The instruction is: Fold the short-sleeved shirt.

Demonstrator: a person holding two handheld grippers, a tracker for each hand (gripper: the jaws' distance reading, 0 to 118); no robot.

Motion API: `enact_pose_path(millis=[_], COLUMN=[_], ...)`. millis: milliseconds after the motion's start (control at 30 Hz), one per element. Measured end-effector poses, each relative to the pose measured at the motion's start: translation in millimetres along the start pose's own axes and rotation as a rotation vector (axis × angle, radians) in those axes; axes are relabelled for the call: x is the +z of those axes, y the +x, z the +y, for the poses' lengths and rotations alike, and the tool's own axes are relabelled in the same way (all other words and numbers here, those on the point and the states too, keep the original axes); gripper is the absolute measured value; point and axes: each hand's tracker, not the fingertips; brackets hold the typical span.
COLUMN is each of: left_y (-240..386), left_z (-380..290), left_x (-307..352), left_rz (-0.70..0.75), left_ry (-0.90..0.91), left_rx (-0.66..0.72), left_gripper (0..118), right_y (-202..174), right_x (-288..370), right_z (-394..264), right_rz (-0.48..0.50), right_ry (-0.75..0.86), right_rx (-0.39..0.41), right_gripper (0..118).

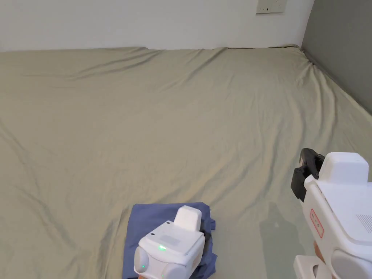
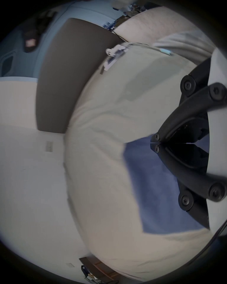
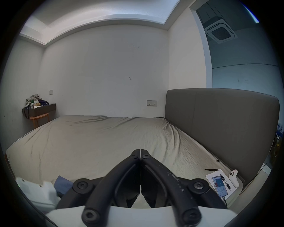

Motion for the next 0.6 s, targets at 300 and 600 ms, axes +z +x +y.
enact_pose_path(millis=[300, 600], left_y=[-42.2, -105.9], left_z=[80.1, 101.7], left_x=[97.8, 143.8], left_rz=[0.166, 0.380], left_ry=[0.361, 0.546], left_rx=[-0.115, -0.092], left_gripper=[0, 0], right_y=[-22.5, -42.7], right_x=[13.7, 21.1], right_z=[22.6, 34.6], right_rz=[0.019, 0.025], right_ry=[0.080, 0.144], right_rx=[-0.012, 0.001], right_gripper=[2, 2])
